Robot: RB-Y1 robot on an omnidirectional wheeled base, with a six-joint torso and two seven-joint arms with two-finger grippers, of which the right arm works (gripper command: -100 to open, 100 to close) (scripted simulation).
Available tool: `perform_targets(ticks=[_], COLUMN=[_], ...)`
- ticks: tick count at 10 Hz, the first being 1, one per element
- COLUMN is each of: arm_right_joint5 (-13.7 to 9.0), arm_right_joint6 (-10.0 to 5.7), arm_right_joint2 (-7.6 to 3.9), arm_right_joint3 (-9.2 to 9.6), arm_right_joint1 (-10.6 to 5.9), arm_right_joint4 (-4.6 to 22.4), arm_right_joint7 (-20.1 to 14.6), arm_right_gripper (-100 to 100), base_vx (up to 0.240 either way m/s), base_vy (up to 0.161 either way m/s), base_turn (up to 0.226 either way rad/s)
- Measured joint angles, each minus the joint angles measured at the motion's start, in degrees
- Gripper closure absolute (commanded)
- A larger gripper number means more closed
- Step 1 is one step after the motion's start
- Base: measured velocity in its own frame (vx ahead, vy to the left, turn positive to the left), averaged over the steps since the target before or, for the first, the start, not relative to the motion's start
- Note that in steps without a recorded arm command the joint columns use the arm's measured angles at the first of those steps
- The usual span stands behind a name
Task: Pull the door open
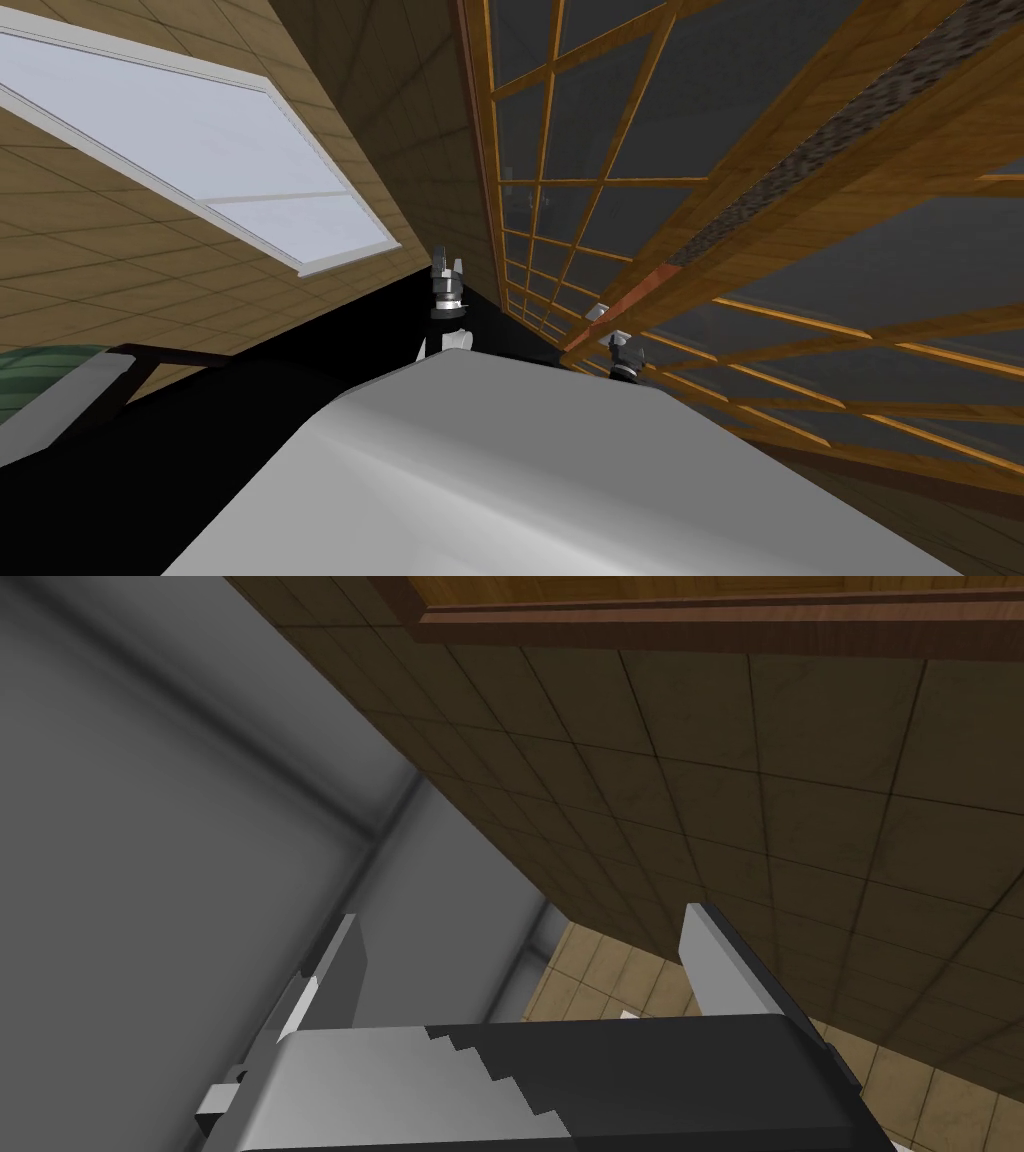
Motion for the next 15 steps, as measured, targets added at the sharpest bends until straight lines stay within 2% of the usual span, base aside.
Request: perform_targets(ticks=[1, 4, 5, 6, 8, 10, 12, 13, 14, 15], arm_right_joint5=[-0.6, -0.6, -0.4, -0.1, -0.5, -1.0, -0.3, -0.4, -0.2, -0.3], arm_right_joint6=[1.12, 1.08, 0.52, -0.02, 0.88, 1.98, 0.56, 0.47, 0.02, 0.06], arm_right_joint2=[-0.20, 0.32, 0.44, 0.06, -0.18, -0.49, -0.18, 0.06, 0.12, -0.23], arm_right_joint3=[-0.57, -0.57, -0.43, -0.02, -0.54, -0.98, -0.22, -0.27, -0.18, -0.23], arm_right_joint1=[2.57, 1.79, 1.50, 0.23, 1.07, 3.08, 1.42, 0.55, 0.87, 1.83], arm_right_joint4=[-4.1, -3.4, -2.5, -0.1, -2.2, -5.9, -3.0, -1.4, -1.0, -2.0], arm_right_joint7=[1.7, 2.2, 1.8, 0.3, 1.2, 2.8, 0.8, 0.7, 0.6, 0.6], arm_right_gripper=[100, 100, 100, 100, 100, 100, 100, 100, 100, 100], base_vx=[-0.005, 0.008, 0.008, -0.002, -0.028, -0.008, -0.002, 0.008, -0.019, -0.040], base_vy=[0.000, -0.004, 0.010, 0.005, 0.004, 0.006, -0.005, -0.006, 0.021, 0.023], base_turn=[-0.027, 0.005, 0.027, 0.009, -0.026, -0.028, 0.023, 0.020, -0.005, -0.050])
